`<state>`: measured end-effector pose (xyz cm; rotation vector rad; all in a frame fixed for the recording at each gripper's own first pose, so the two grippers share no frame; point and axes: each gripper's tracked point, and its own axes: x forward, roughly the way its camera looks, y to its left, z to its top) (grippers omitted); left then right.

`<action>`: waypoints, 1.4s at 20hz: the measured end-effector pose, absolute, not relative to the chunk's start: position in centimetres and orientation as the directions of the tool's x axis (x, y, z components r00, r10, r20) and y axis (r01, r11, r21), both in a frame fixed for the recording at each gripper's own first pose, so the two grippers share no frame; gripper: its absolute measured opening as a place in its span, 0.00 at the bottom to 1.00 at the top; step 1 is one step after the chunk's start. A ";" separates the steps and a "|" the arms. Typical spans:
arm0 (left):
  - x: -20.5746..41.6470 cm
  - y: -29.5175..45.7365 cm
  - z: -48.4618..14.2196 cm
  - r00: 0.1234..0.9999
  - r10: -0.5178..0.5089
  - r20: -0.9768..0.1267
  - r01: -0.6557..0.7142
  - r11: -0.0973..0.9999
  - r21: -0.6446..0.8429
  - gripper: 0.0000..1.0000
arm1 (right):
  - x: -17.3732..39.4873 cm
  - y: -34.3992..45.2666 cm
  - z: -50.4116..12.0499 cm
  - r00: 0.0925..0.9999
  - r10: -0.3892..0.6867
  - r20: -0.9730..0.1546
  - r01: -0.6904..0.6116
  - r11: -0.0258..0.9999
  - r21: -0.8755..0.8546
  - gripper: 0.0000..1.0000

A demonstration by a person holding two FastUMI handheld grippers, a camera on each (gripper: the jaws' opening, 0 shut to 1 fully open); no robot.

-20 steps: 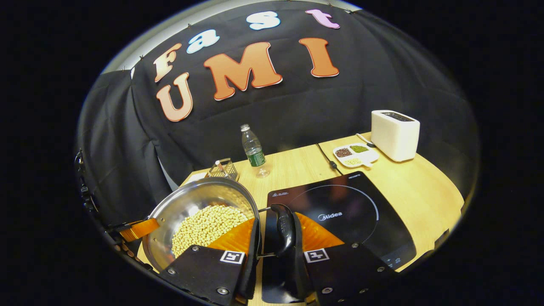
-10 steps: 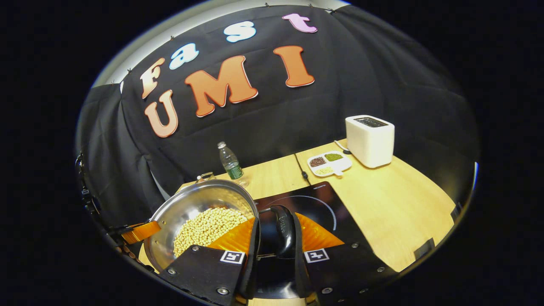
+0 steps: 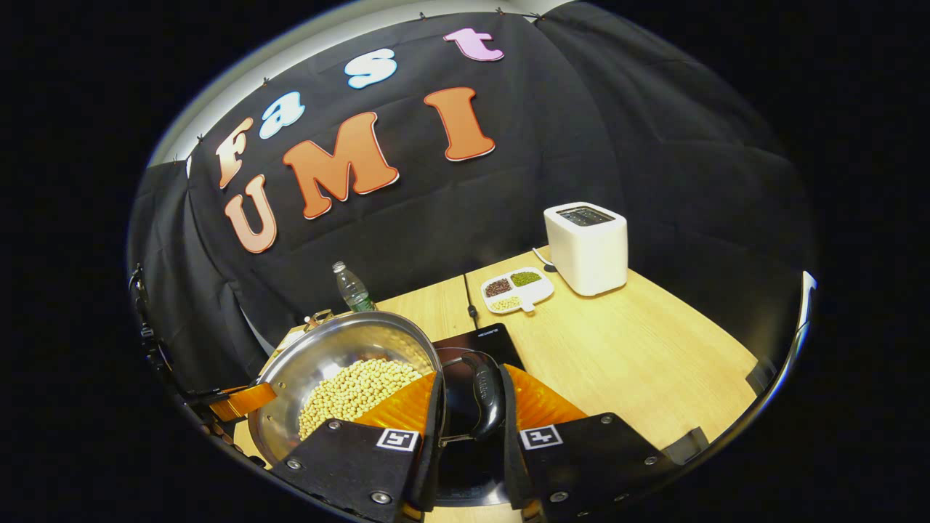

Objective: First push the handle of the pot to place it horizontally, then grasp the pot with both hands and set it on the induction cooktop.

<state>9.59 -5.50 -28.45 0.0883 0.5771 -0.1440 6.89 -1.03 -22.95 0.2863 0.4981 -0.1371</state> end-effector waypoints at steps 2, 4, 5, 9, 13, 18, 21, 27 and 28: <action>9.5 -7.0 -28.9 0.817 -0.113 -0.565 0.165 0.985 0.041 0.46 | 7.0 -2.4 -23.0 0.869 -0.068 -0.490 0.201 0.953 0.225 0.36; 9.8 -8.2 -29.3 0.814 -0.117 -0.569 0.166 0.985 0.035 0.46 | 7.1 -3.6 -22.8 0.868 -0.071 -0.492 0.207 0.952 0.227 0.37; 9.8 -8.7 -29.5 0.814 -0.120 -0.568 0.169 0.985 0.035 0.46 | 7.1 -4.4 -22.8 0.867 -0.073 -0.493 0.210 0.950 0.229 0.37; 10.2 -10.8 -30.6 0.797 -0.123 -0.592 0.173 0.984 0.029 0.46 | 7.3 -6.3 -23.4 0.856 -0.081 -0.510 0.220 0.951 0.219 0.37; 10.4 -11.9 -31.7 0.788 -0.125 -0.602 0.177 0.984 0.027 0.46 | 7.8 -7.6 -24.1 0.851 -0.079 -0.518 0.227 0.947 0.228 0.37; 11.5 -12.1 -33.3 0.776 -0.116 -0.620 0.182 0.982 0.045 0.46 | 8.9 -8.0 -26.8 0.838 -0.061 -0.543 0.236 0.937 0.258 0.37; 12.3 -12.1 -34.4 0.768 -0.109 -0.632 0.176 0.983 0.044 0.47 | 10.0 -8.0 -28.4 0.829 -0.055 -0.556 0.240 0.934 0.265 0.37; 14.3 -11.2 -36.3 0.757 -0.093 -0.647 0.170 0.984 0.058 0.46 | 12.0 -7.5 -30.7 0.818 -0.040 -0.574 0.240 0.930 0.278 0.37; 14.4 -11.1 -36.6 0.753 -0.096 -0.651 0.171 0.984 0.053 0.46 | 12.2 -7.4 -30.9 0.816 -0.039 -0.577 0.238 0.932 0.273 0.37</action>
